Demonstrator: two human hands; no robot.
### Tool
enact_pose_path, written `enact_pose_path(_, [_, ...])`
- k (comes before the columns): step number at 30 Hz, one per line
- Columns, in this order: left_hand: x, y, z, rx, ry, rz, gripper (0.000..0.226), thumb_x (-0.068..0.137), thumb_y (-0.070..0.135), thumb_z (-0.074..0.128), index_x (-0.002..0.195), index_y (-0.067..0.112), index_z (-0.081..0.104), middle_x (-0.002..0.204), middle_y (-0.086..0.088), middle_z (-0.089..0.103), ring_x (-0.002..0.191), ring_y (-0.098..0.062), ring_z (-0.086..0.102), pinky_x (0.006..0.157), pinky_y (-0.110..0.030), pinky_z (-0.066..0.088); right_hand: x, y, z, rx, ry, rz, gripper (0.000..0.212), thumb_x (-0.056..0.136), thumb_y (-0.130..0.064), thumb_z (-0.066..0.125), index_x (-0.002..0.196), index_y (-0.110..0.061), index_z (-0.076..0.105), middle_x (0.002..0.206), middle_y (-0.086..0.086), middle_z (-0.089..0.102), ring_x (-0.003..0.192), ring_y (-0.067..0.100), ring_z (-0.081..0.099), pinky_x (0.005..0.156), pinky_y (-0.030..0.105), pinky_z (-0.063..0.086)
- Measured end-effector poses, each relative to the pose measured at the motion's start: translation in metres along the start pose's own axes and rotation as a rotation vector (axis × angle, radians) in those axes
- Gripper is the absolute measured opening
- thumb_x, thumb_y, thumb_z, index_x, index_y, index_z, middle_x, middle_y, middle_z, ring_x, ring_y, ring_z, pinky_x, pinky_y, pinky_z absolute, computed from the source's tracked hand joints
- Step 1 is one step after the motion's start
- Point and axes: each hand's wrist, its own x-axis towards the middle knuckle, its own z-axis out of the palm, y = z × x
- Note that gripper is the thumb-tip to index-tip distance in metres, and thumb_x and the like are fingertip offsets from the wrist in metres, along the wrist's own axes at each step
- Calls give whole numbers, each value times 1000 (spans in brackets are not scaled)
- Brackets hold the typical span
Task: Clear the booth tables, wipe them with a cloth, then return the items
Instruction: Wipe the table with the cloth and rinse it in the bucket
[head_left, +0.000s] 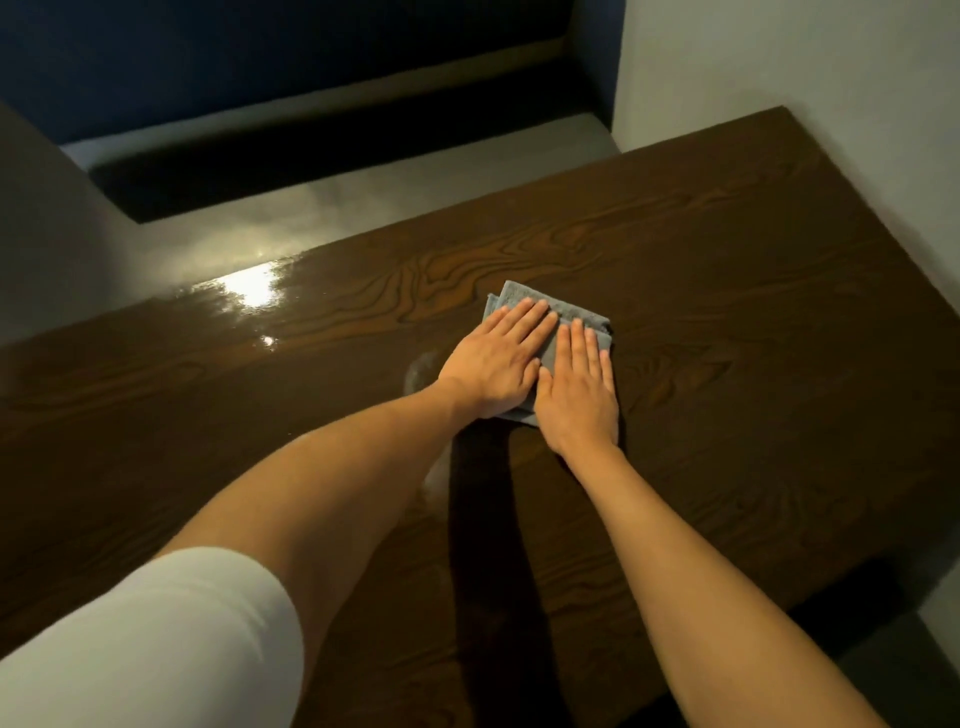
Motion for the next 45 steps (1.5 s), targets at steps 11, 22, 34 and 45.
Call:
enact_pose_path(11, [-60, -114, -12, 7, 53, -154, 62, 105, 35, 25, 162, 16, 9, 169, -6, 6, 156, -20, -1, 125, -34, -5, 34, -124, -1, 24, 8, -172, 63, 107, -37, 23, 159, -10, 1, 167, 10, -2, 155, 21, -4, 126, 39, -1])
enact_pose_path(22, [-139, -111, 1, 13, 9, -78, 61, 107, 39, 20, 162, 17, 4, 170, -5, 0, 156, -19, -6, 127, -38, -4, -46, -167, 26, 4, 28, -67, 61, 107, -36, 20, 159, -9, 1, 168, 9, 0, 155, 20, -2, 125, 38, 0])
enact_pose_path(34, [-207, 6, 30, 56, -130, 245, 62, 107, 42, 18, 162, 18, 1, 170, -5, -2, 156, -22, -7, 126, -40, -5, -213, -123, 60, -30, -11, 263, 63, 107, -37, 21, 159, -8, 1, 167, 11, 4, 154, 21, 3, 126, 39, 6])
enact_pose_path(45, [-274, 65, 59, 63, -201, 389, 63, 107, 45, 17, 161, 20, -4, 169, -3, -6, 155, -20, -13, 126, -41, -6, -322, -124, 98, 19, 5, 436, 65, 102, -41, 7, 158, -9, 0, 166, 12, 3, 154, 24, 3, 126, 43, 9])
